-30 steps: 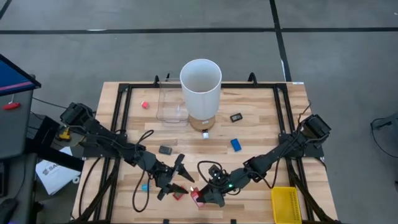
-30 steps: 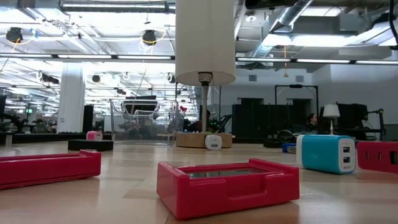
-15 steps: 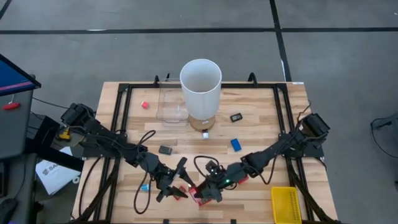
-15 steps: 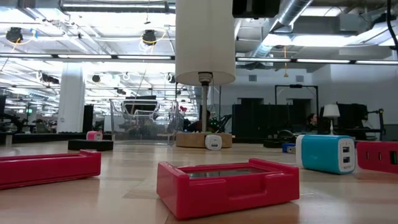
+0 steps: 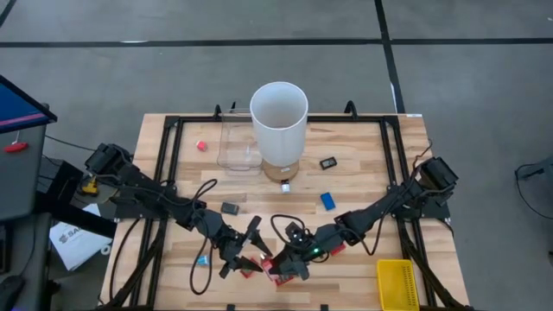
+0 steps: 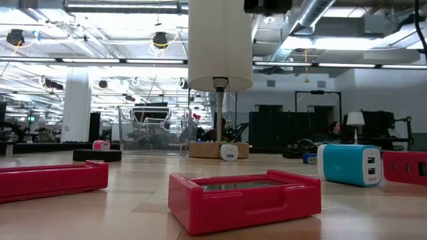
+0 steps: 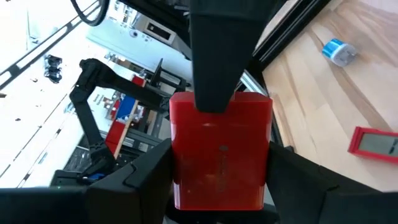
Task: Pick & Place Office items
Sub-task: Put the top red charger adapter into the transparent bin
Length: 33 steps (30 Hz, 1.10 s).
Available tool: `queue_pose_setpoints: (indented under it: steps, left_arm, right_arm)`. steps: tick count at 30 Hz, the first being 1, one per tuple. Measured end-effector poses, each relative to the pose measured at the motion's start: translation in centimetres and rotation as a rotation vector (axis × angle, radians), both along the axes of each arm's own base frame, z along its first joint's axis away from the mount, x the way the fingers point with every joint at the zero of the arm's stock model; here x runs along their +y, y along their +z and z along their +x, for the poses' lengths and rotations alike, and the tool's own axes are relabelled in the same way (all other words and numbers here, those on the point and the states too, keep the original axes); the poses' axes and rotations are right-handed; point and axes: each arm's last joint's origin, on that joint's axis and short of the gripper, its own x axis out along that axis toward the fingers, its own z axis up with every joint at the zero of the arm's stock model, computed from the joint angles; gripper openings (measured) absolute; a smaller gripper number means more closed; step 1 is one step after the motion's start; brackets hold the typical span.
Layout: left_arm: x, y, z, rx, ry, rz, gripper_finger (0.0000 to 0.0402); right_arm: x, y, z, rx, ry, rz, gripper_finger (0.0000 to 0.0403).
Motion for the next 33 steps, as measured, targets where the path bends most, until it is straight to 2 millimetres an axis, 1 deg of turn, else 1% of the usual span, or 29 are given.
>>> queue_pose_setpoints:
  steps: [7, 16, 21, 33]
  left_arm:
    - [0.63, 0.04, 0.33, 0.010, -0.024, -0.027, 0.0228]
    - [0.60, 0.00, 0.30, 0.016, -0.039, -0.031, 0.0223]
    - [0.60, 0.00, 0.30, 0.015, -0.039, -0.030, 0.0207]
    - [0.59, 0.01, 0.30, 0.013, -0.039, -0.028, 0.0153]
  right_arm:
    - [-0.46, 0.02, 0.25, -0.004, 0.002, -0.005, 0.0222]
    - [-0.91, 0.04, 0.49, -0.012, 0.001, -0.015, 0.0221]
    - [-1.05, 0.05, 0.56, -0.015, -0.001, -0.021, 0.0221]
    - [-1.03, 0.16, 0.57, -0.031, 0.003, -0.028, 0.0221]
